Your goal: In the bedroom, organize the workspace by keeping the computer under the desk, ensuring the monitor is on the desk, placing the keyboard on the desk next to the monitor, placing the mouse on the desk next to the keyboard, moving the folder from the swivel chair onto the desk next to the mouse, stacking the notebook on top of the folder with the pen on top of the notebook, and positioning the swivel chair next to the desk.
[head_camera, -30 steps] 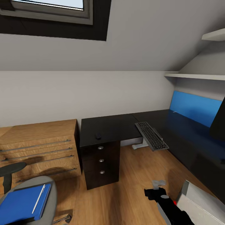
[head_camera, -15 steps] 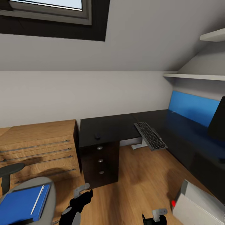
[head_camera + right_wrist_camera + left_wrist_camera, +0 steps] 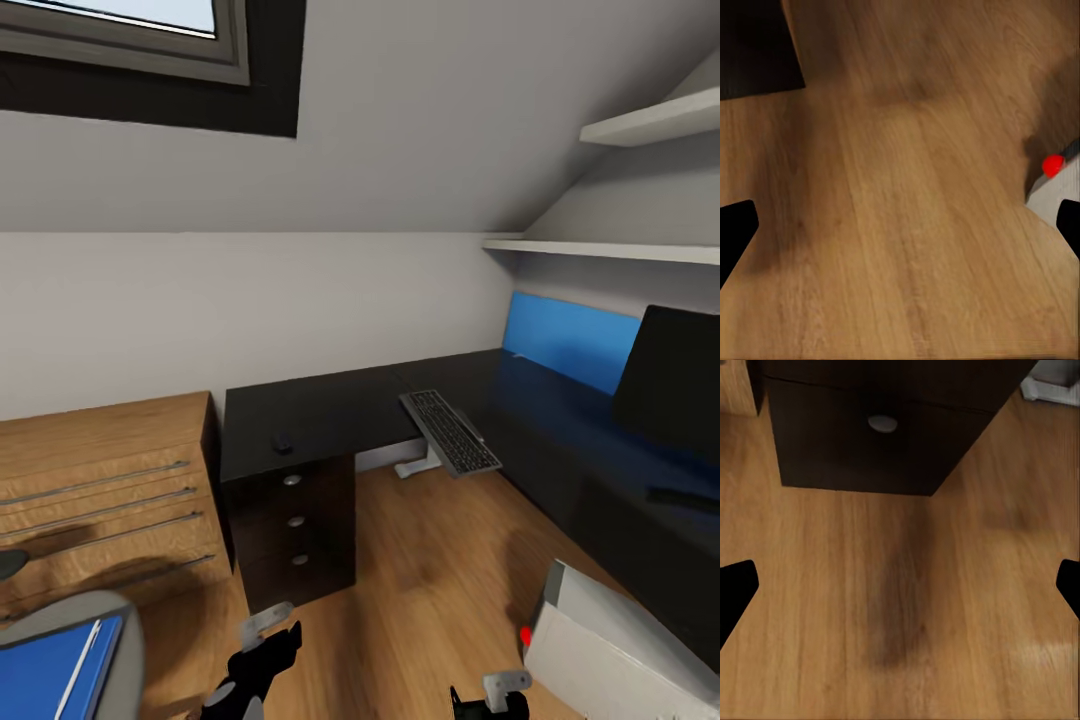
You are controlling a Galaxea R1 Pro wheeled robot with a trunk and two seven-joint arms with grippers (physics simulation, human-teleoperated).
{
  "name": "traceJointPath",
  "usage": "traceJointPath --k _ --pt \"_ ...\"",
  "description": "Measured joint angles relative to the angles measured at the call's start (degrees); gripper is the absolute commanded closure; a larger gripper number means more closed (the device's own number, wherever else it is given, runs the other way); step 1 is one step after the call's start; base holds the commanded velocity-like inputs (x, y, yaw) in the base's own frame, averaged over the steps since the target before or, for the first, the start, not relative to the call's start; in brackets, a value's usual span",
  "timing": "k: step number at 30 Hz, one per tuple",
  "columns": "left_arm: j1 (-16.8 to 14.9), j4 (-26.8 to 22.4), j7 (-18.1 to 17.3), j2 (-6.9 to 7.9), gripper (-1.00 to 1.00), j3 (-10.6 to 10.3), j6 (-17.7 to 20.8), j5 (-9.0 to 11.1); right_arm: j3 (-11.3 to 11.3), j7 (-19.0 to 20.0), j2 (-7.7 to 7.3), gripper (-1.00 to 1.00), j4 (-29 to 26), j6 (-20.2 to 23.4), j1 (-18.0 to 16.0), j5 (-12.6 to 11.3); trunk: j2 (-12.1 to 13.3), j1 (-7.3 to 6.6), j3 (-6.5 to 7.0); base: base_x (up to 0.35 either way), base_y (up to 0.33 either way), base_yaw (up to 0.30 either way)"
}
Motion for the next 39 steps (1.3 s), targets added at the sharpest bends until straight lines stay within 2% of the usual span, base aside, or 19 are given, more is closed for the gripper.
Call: traceJointPath --k 25,39 --pt "0.0 0.5 -0.1 0.16 -1.00 -0.1 -0.9 0.1 0.2 0.0 0.37 -1.00 0.0 -0.2 0.0 0.1 0.0 0.00 0.22 0.000 0.000 -0.244" --pt "0.0 1.3 -1.6 0.15 -1.00 -0.2 -0.9 0.0 0.2 0.0 0.63 -1.00 0.0 -0.2 0.0 0.1 0.0 0.00 0.12 0.046 0.000 -0.033"
